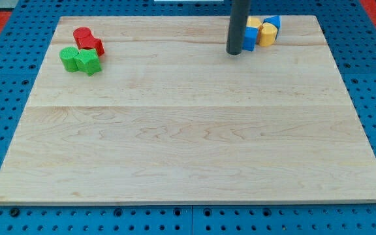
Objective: Slide the yellow heart along with blue triangle towards the center
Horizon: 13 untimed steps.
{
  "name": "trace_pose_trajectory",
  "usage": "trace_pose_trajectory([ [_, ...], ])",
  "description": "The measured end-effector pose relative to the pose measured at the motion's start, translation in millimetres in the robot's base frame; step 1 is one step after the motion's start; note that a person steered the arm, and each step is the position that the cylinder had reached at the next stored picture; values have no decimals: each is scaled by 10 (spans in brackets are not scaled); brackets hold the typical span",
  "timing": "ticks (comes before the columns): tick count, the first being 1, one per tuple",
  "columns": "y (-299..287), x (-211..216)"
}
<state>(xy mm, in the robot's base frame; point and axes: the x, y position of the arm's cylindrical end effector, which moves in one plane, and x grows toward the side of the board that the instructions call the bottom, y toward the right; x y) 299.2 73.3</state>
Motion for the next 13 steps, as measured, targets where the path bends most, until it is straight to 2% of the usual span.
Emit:
trace_pose_trajectory([
  [1,-592,-2],
  [3,-283,-1059],
  [7,1266,-1072],
  [9,1307,-1007],
  [11,1263,-575],
  [13,707,-150],
])
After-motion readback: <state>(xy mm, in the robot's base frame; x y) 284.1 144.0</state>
